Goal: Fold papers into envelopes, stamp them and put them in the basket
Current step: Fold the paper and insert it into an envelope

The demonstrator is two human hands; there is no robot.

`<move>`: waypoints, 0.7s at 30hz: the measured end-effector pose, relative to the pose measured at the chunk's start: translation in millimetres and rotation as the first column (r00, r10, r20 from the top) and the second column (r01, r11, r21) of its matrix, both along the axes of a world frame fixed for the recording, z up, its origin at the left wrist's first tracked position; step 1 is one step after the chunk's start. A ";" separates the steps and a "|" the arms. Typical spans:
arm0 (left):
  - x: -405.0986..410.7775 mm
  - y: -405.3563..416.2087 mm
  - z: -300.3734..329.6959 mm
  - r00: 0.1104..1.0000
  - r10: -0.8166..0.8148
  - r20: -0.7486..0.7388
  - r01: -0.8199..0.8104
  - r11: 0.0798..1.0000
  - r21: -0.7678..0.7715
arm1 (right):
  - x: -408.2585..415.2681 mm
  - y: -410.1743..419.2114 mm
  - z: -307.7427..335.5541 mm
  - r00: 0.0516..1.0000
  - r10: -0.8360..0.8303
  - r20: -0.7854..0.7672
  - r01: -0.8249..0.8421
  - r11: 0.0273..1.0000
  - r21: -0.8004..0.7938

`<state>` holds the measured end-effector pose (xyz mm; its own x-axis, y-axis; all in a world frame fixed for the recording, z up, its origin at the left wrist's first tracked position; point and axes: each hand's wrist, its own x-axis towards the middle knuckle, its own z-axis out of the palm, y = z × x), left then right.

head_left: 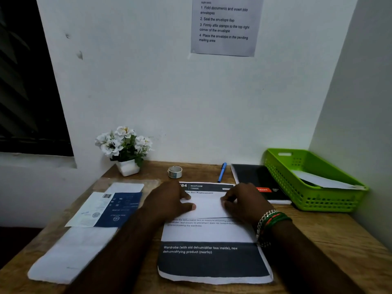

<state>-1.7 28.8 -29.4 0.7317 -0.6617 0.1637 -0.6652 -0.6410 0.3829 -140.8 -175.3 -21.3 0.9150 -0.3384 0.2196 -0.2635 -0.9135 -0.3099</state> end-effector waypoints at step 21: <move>-26.4 -27.0 -11.3 0.973 -0.096 0.208 0.126 0.983 -0.136 | 12.5 6.6 -5.0 0.980 0.077 0.184 -0.076 0.997 -0.014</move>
<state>-28.1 1.8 -40.8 0.5978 -0.6942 0.4008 -0.8014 -0.5053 0.3202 -128.4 -168.7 -26.3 0.8817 -0.2666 0.3892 -0.1315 -0.9312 -0.3399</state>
